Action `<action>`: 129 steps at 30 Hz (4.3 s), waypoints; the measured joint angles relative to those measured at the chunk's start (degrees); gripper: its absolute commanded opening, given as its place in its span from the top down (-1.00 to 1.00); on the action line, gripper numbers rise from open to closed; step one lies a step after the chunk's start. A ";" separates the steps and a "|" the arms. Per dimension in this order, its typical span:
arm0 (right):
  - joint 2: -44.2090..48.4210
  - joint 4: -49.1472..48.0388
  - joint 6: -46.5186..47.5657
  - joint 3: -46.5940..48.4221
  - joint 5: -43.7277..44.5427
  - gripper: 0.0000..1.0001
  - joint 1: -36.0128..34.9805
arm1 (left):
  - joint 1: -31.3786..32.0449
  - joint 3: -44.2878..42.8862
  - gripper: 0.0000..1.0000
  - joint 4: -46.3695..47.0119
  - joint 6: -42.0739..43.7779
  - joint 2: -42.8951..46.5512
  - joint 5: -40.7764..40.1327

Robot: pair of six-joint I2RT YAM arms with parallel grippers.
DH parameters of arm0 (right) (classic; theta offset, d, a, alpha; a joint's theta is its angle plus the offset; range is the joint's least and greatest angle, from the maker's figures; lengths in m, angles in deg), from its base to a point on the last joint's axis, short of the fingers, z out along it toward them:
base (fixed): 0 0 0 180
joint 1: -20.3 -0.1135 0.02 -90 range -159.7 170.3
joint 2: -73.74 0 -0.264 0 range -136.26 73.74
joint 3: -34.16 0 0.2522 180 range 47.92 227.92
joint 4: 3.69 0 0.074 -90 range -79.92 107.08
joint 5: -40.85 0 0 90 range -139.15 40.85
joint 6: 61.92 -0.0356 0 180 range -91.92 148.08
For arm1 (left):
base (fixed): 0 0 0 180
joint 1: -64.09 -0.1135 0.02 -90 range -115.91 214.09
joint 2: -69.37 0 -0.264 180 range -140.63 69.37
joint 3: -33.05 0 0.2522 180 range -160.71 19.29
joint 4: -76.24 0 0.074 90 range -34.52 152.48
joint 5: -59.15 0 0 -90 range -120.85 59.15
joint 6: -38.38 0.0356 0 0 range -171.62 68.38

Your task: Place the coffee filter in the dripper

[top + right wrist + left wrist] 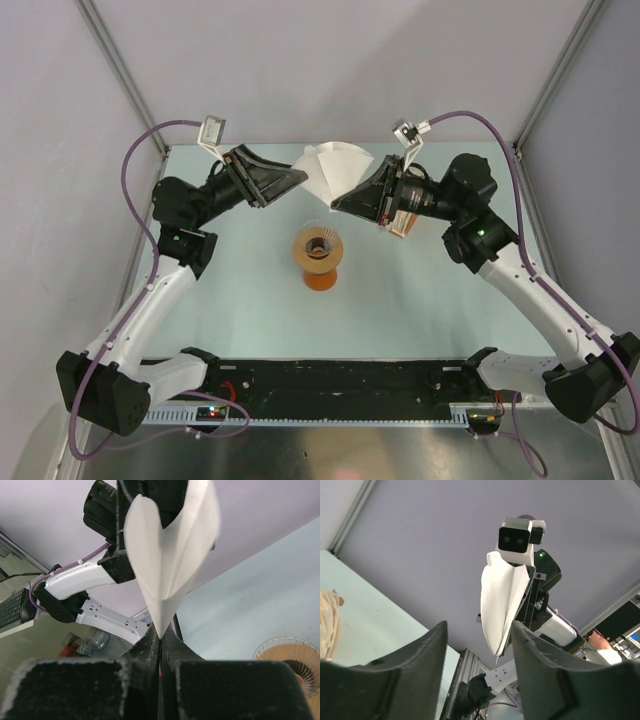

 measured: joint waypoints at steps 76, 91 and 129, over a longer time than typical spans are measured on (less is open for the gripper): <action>2.67 25.11 32.35 6.75 -14.12 1.00 -0.07 | 4.02 -10.95 -0.35 -52.19 50.34 4.09 13.00; -0.63 29.27 31.43 9.66 -11.10 -0.57 4.76 | 10.38 -13.35 1.00 -55.47 47.89 1.16 6.67; -1.18 29.31 63.45 8.52 24.72 -0.25 -14.95 | 9.09 -11.21 1.00 -42.77 14.51 -0.72 -4.13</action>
